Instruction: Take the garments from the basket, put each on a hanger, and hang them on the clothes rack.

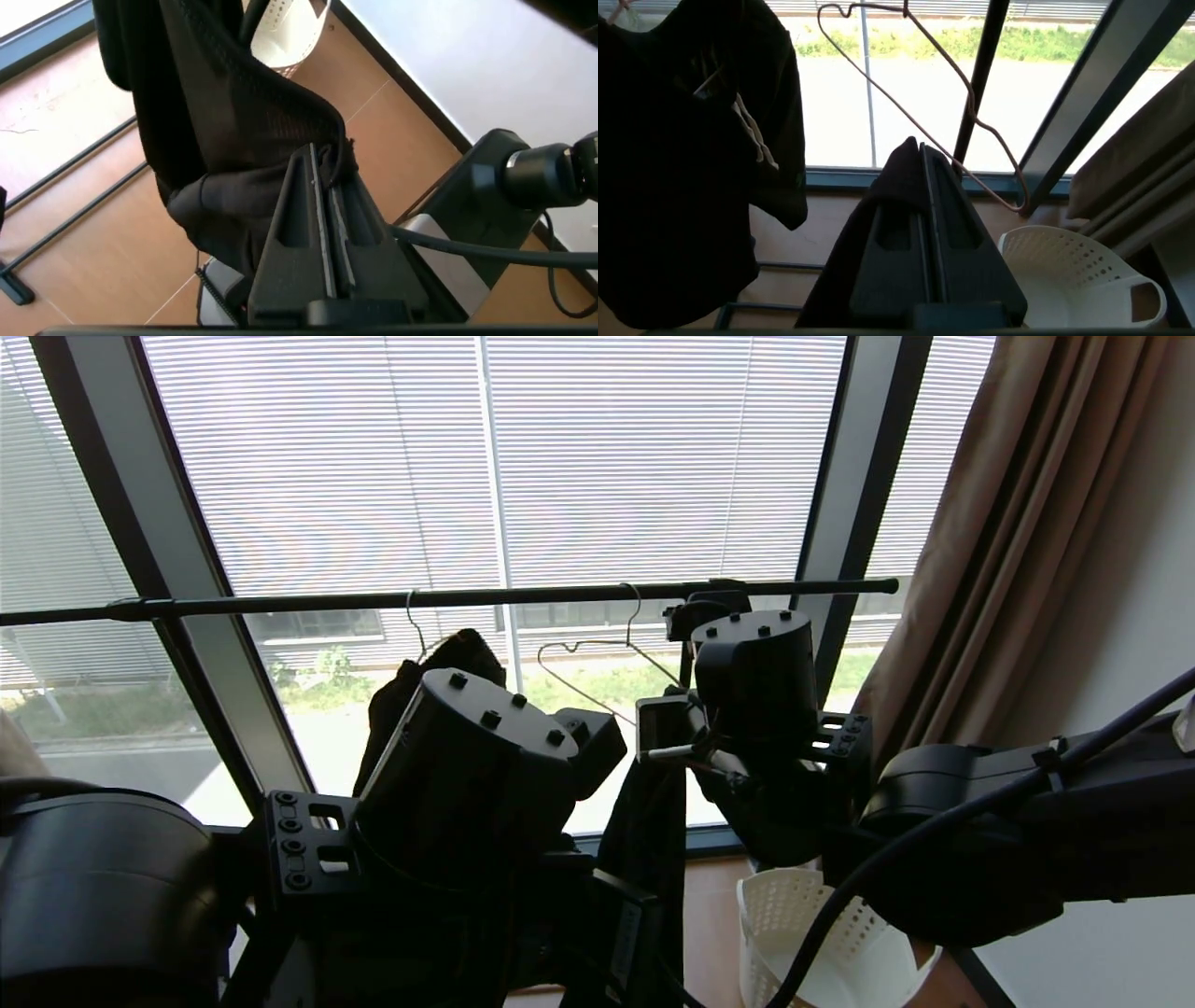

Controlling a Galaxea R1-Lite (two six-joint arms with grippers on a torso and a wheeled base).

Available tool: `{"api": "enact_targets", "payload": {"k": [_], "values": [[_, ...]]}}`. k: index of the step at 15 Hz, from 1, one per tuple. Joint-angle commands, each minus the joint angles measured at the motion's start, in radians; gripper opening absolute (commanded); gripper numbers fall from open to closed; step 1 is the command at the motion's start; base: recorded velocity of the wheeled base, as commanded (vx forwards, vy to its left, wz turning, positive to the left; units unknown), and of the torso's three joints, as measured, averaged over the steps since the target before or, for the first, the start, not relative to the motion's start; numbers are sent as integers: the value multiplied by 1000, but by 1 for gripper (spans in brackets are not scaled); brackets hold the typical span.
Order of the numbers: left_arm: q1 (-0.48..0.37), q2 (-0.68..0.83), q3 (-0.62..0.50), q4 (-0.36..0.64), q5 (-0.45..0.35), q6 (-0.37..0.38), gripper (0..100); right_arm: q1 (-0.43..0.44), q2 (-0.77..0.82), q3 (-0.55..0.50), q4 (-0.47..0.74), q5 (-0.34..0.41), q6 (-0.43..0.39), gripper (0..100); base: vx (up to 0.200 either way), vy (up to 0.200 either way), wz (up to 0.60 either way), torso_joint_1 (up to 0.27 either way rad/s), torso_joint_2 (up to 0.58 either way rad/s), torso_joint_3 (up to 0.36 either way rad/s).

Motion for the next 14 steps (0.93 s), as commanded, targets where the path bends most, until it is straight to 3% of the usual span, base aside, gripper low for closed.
{"api": "enact_targets", "payload": {"k": [1, 5, 8, 9, 14], "values": [[48, -30, 39, 0, -1, 2, 0, -10, -29, 6, 1, -1, 0, 0, 0, 0, 0, 0, 0, 0], [239, -59, 59, -1, 1, 6, 0, -67, -107, 47, 18, 5, -26, 0, 0, 0, 0, 0, 0, 0], [338, -42, 20, -28, -1, 6, 0, -73, -180, 125, 18, 42, -111, 0, 0, 0, 0, 0, 0, 0], [377, -12, -35, -49, -1, 6, 0, -72, -211, 173, 18, 51, -175, 0, 0, 0, 0, 0, 0, 0], [389, 34, -205, -51, 1, 2, 0, 16, -202, 273, 12, 126, -230, 0, 0, 0, 0, 0, 0, 0]]}}
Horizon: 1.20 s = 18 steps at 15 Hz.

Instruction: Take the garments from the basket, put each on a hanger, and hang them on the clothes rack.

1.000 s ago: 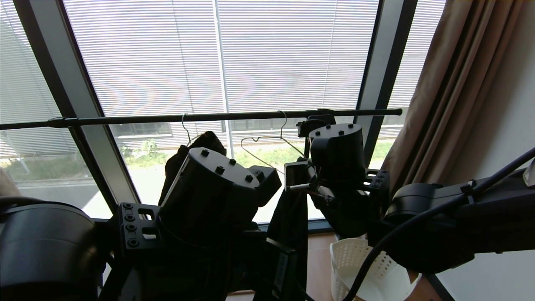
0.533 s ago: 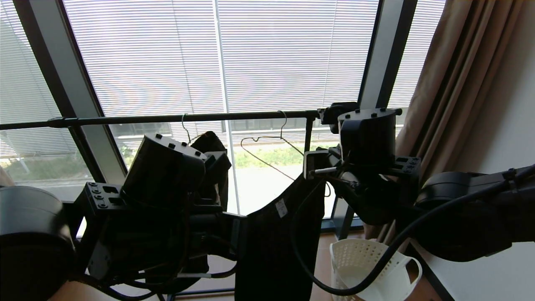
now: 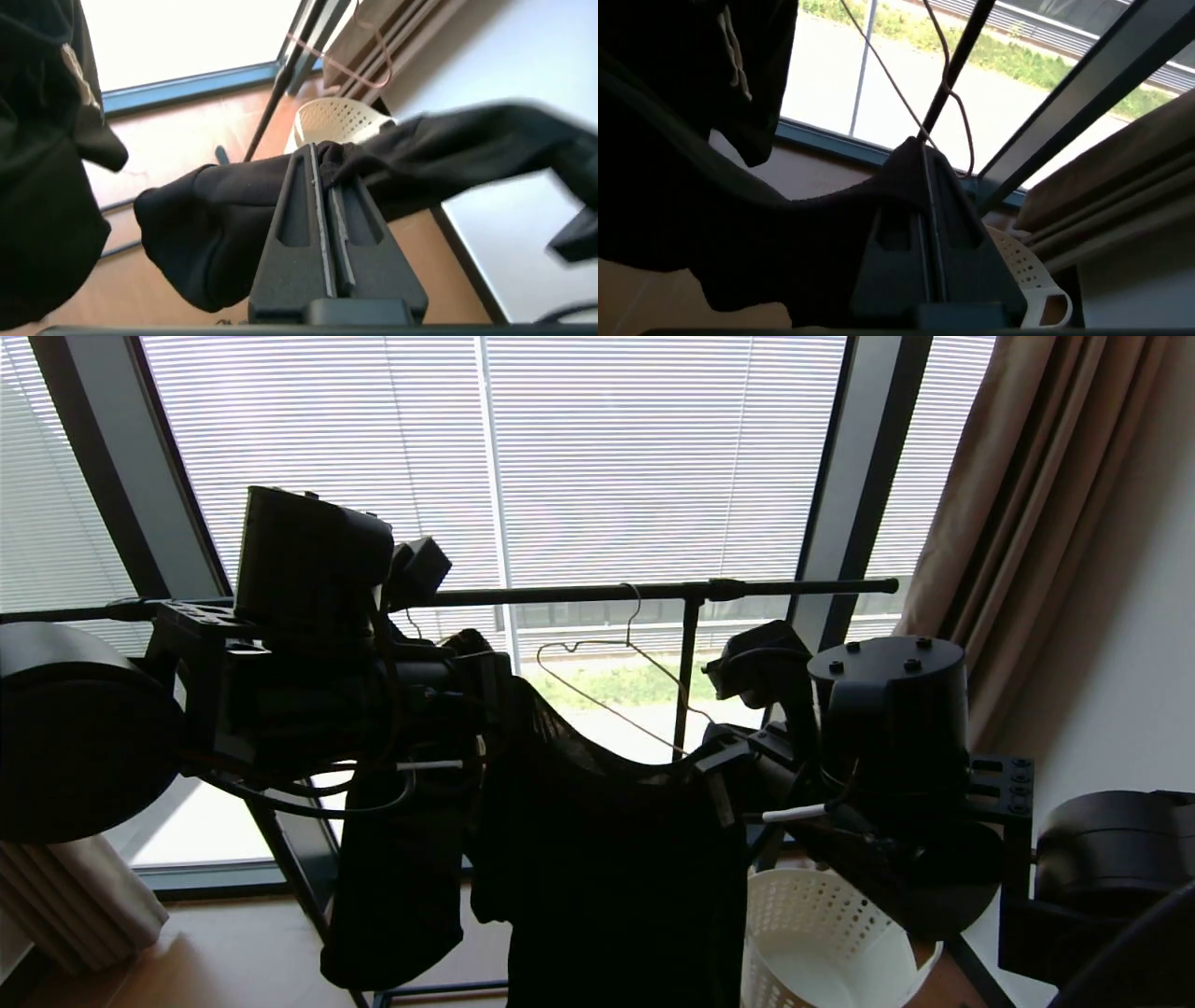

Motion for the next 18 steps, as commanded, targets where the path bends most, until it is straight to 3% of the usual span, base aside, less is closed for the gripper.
{"api": "enact_targets", "payload": {"k": [1, 7, 8, 9, 14, 18], "values": [[-2, 20, -45, -1, 1, -1, 0, 21, 8, 18, 0, 2, -1, 0, 0, 0, 0, 0, 0, 0], [-34, 19, -88, 1, 2, -1, 0, 21, 33, 20, -6, 3, -2, 0, 0, 0, 0, 0, 0, 0], [-42, 19, -102, 2, 2, 0, 0, 21, 39, 21, -6, 3, -1, 100, 0, 0, 0, 0, 0, 0], [-46, 19, -109, 2, 4, 0, 0, 21, 42, 29, -3, 6, -2, 100, 0, 0, 0, 0, 0, 0], [-49, 39, -161, 9, 61, 2, 0, 17, 2, 144, -12, 177, -104, 100, 0, 0, 0, 0, 0, 0], [-55, 54, -181, 10, 142, 2, 0, 17, 10, 242, -218, 229, -174, 100, 0, 0, 0, 0, 0, 0]]}}
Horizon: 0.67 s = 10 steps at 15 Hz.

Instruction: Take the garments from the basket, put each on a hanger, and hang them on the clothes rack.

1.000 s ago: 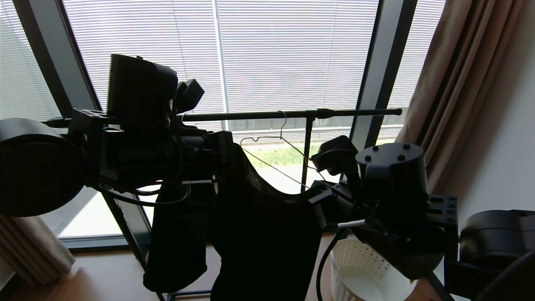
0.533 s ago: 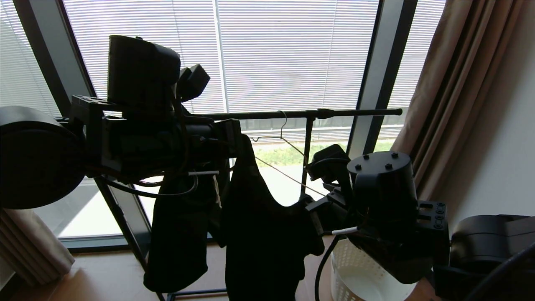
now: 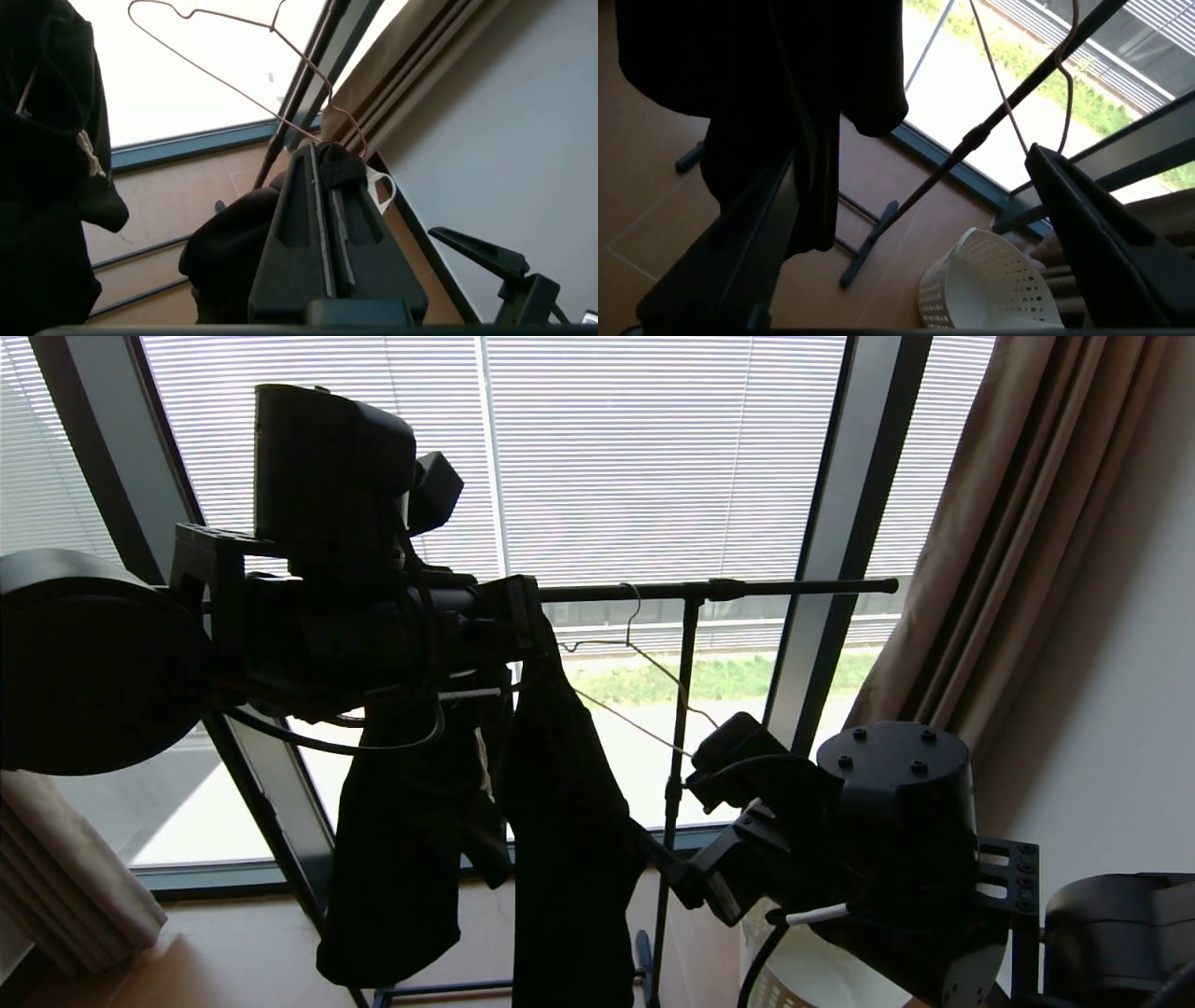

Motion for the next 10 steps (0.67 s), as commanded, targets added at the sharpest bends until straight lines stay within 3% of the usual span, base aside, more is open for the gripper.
{"api": "enact_targets", "payload": {"k": [1, 7, 10], "values": [[-6, 8, -5, -1, 14, -1, 0, 1, 5, 52, -100, 34, -16, 100, 0, 0, 0, 0, 0, 0], [-101, 20, 55, -2, 54, -1, 0, 48, 17, 51, -309, 47, 8, 100, 0, 0, 0, 0, 0, 0], [-129, 18, 75, -2, 60, -1, 0, 66, 38, 16, -325, 23, 54, 100, 0, 0, 0, 0, 0, 0]]}}
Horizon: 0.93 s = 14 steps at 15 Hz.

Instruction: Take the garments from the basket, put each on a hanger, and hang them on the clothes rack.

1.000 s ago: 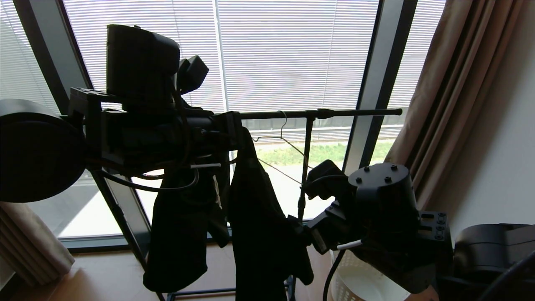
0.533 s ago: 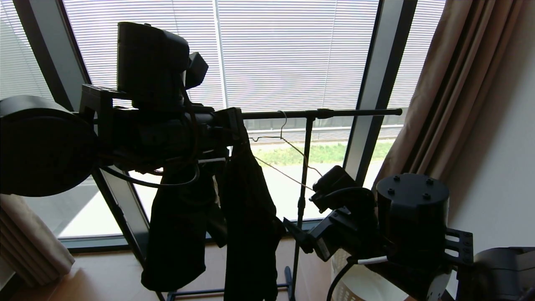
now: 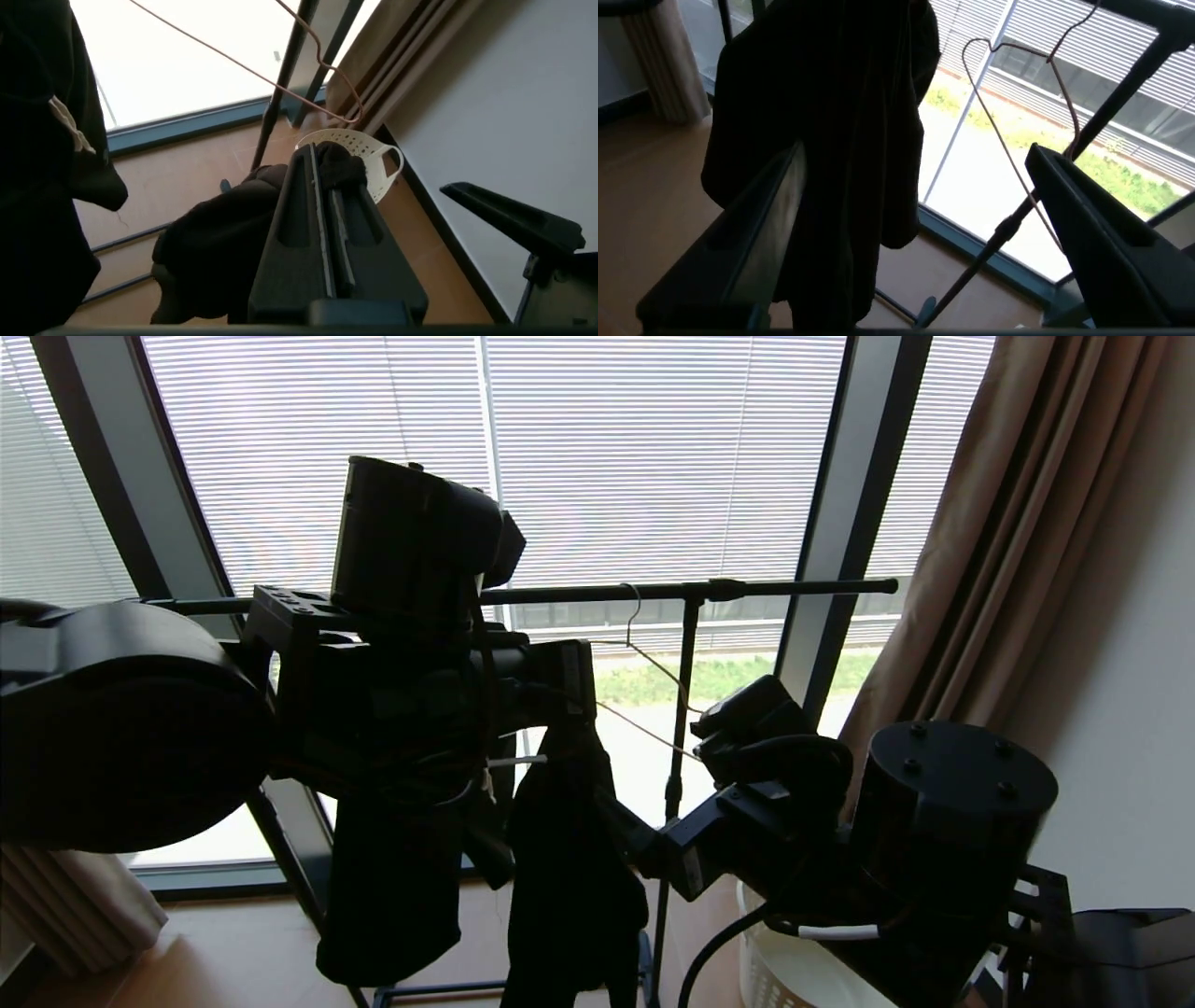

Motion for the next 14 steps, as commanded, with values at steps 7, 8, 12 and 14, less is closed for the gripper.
{"api": "enact_targets", "payload": {"k": [7, 8, 12, 14], "values": [[-60, -21, 39, 0, 12, 2, 0, -84, 77, -72, -1, -29, 17, 100, 0, 0, 0, 0, 0, 0], [-60, -26, 41, 0, 12, 2, 0, -100, 83, -77, -1, -29, 17, 100, 0, 0, 0, 0, 0, 0], [-60, -72, 59, 0, 11, 2, 0, -109, 112, -79, -1, -29, 16, 100, 0, 0, 0, 0, 0, 0], [-60, -83, 57, 0, 11, 9, 0, -109, 121, -77, 1, -29, 16, 100, 0, 0, 0, 0, 0, 0]]}}
